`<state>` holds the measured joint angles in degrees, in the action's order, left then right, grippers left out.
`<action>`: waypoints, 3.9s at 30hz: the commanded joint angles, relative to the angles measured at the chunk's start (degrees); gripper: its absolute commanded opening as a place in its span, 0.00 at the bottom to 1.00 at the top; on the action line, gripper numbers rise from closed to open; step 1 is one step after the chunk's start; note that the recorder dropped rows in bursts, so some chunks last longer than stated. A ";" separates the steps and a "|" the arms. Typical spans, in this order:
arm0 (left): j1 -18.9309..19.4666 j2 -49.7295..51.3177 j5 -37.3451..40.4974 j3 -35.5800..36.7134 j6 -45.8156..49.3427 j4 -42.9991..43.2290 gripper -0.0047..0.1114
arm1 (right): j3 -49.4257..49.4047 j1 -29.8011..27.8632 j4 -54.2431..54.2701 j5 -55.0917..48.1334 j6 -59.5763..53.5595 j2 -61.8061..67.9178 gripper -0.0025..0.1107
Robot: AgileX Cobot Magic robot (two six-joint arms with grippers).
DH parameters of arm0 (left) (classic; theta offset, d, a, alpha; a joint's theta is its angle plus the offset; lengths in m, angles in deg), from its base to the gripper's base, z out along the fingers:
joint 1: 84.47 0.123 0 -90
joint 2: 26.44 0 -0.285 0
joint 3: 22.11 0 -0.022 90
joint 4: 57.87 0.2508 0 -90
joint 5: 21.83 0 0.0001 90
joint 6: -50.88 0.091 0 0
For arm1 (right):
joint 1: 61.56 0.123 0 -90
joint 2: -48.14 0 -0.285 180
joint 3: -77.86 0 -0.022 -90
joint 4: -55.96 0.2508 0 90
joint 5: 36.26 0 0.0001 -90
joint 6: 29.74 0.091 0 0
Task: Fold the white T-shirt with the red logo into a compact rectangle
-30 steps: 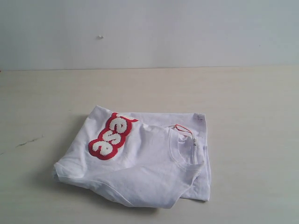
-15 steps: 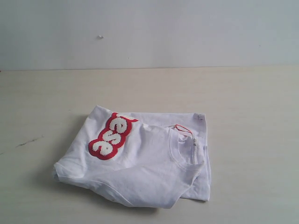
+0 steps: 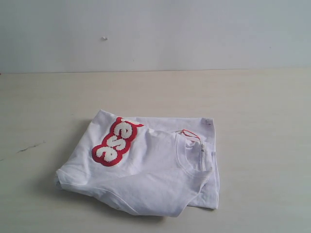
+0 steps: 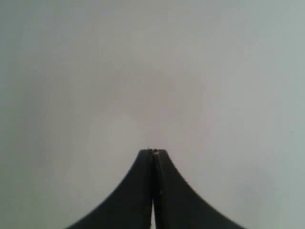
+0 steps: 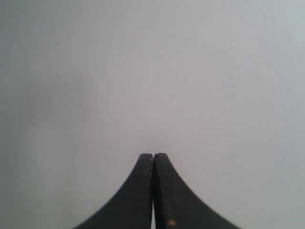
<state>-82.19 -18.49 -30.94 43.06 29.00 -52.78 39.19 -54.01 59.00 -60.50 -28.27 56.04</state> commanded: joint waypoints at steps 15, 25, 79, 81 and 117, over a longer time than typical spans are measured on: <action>0.63 -0.16 -3.84 12.05 0.34 1.36 0.04 | 0.39 -0.22 -0.33 -0.02 0.14 -0.11 0.02; 0.63 -0.16 6.28 12.05 10.19 1.36 0.04 | 0.39 -0.22 -0.22 -0.02 0.14 -0.11 0.02; 0.63 -0.16 28.24 12.05 14.17 1.24 0.04 | -5.47 -7.93 -7.49 25.48 0.63 -0.11 0.02; 0.63 -0.16 28.24 12.05 14.17 1.24 0.04 | -6.91 -10.80 -7.49 27.46 3.01 -0.11 0.02; 0.63 -0.16 28.24 12.05 14.27 1.24 0.04 | -38.54 -15.51 -11.26 25.18 8.65 -0.11 0.02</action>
<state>-81.71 -18.39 -2.42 55.14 42.99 -51.47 0.91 -69.56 48.49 -33.54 -19.49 56.14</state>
